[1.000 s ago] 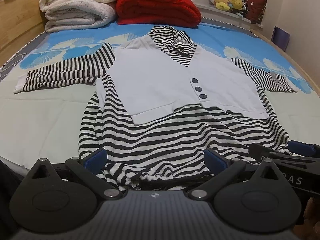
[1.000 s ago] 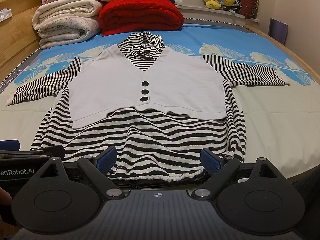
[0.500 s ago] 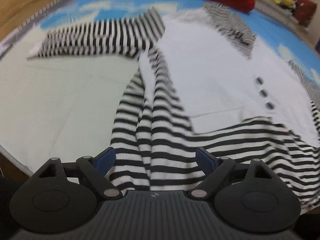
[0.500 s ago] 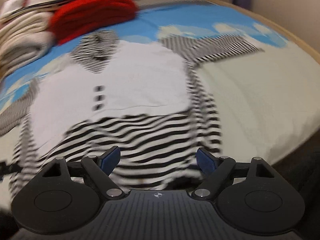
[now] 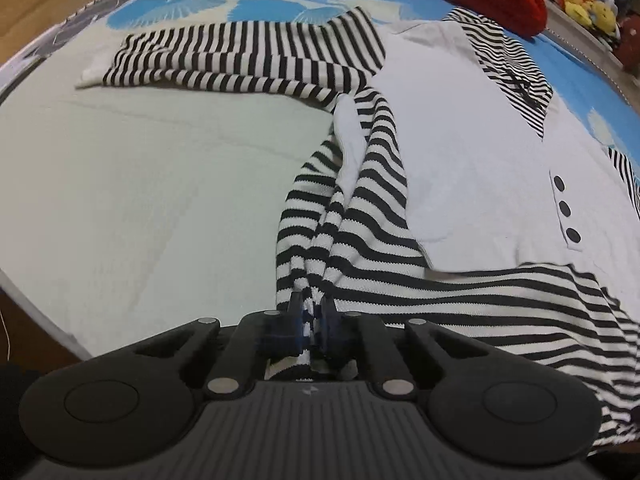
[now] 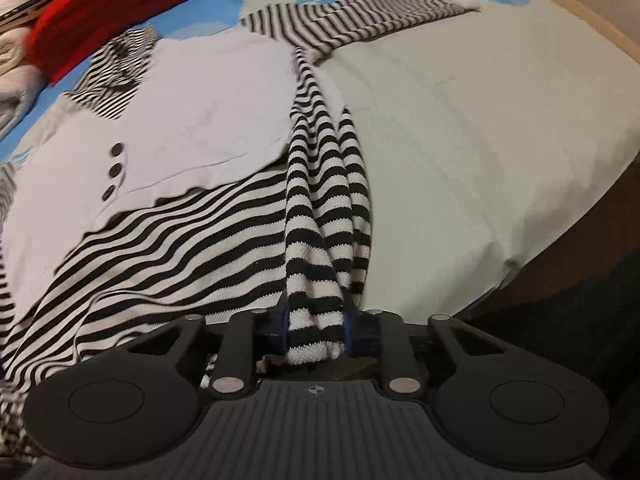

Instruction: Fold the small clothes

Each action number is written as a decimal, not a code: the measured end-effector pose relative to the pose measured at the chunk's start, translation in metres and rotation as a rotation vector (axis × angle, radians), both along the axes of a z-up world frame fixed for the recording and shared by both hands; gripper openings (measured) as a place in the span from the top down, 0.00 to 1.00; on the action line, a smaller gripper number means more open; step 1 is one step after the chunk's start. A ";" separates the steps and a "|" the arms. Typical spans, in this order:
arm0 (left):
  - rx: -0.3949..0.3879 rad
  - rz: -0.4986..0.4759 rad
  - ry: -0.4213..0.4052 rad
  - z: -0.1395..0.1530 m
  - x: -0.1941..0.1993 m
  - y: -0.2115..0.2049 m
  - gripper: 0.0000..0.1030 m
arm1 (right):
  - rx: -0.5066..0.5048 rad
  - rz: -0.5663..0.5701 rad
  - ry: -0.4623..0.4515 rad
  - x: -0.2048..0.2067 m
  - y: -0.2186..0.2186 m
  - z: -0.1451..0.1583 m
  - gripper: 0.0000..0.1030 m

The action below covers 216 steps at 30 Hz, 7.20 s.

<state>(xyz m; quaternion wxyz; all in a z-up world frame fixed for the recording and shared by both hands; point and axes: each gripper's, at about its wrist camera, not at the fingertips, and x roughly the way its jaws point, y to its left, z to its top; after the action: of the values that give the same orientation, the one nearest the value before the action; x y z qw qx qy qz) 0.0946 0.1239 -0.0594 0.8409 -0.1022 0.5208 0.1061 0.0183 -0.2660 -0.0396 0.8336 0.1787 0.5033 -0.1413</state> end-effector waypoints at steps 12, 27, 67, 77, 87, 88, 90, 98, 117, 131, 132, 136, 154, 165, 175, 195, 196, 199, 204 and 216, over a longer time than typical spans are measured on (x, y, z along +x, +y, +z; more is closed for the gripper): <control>-0.022 -0.137 -0.068 0.016 -0.012 -0.038 0.73 | -0.145 0.049 -0.143 -0.011 0.008 0.036 0.53; 0.059 -0.126 -0.287 0.069 0.002 -0.052 0.45 | -0.233 0.121 -0.339 -0.001 0.016 0.070 0.48; -0.382 0.614 -0.147 -0.019 0.174 0.310 0.51 | -0.140 0.542 -0.569 0.230 0.095 0.138 0.64; -0.057 0.566 -0.238 0.042 0.192 0.264 0.97 | -0.144 0.534 -0.507 0.237 0.096 0.126 0.75; -0.399 -0.302 -0.465 0.118 0.191 0.001 0.85 | -0.078 0.469 -0.377 0.218 0.078 0.107 0.88; -0.423 -0.347 -0.426 0.113 0.189 -0.015 0.85 | -0.069 0.457 -0.360 0.217 0.076 0.104 0.88; -0.422 -0.290 -0.383 0.101 0.186 -0.023 0.77 | -0.028 0.422 -0.329 0.216 0.069 0.098 0.83; -0.214 0.021 -0.298 0.075 0.199 0.017 0.76 | 0.091 0.314 -0.262 0.218 0.057 0.080 0.72; -0.145 0.031 -0.273 0.059 0.255 0.025 0.76 | 0.315 -0.091 -0.003 0.290 0.024 -0.010 0.82; -0.175 -0.079 -0.184 0.043 0.266 0.002 0.73 | -0.090 -0.029 -0.364 0.272 0.027 0.059 0.94; -0.167 -0.096 -0.164 0.039 0.267 -0.002 0.73 | -0.093 -0.072 -0.251 0.277 0.019 0.043 0.92; -0.170 -0.175 -0.068 0.016 0.267 -0.016 0.73 | -0.042 -0.178 -0.132 0.278 -0.004 0.023 0.90; -0.173 -0.158 0.046 -0.012 0.265 -0.029 0.76 | 0.137 -0.005 -0.024 0.292 -0.009 0.010 0.61; 0.000 -0.286 -0.170 0.039 0.243 -0.090 0.73 | -0.135 0.174 -0.202 0.272 0.030 0.064 0.53; 0.079 -0.389 -0.237 0.047 0.223 -0.133 0.62 | -0.220 0.238 -0.246 0.253 0.026 0.082 0.53; 0.069 -0.350 -0.222 0.038 0.246 -0.134 0.50 | -0.239 0.209 -0.198 0.266 -0.075 0.066 0.53; 0.068 -0.350 -0.222 0.038 0.247 -0.134 0.49 | -0.240 0.195 -0.210 0.266 -0.089 0.067 0.53; 0.067 -0.349 -0.221 0.038 0.248 -0.134 0.49 | -0.211 0.089 -0.234 0.267 -0.145 0.067 0.52; 0.073 -0.341 -0.228 0.040 0.249 -0.129 0.49 | -0.099 -0.160 -0.227 0.261 -0.233 0.045 0.52; 0.075 -0.335 -0.251 0.046 0.249 -0.122 0.48 | 0.077 -0.422 -0.272 0.257 -0.298 -0.009 0.53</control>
<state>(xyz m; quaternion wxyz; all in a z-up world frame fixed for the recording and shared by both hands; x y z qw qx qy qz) 0.3431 0.0014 -0.0131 0.9082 0.0047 0.4175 -0.0293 0.2752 -0.5641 -0.0487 0.8383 0.3288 0.3430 -0.2676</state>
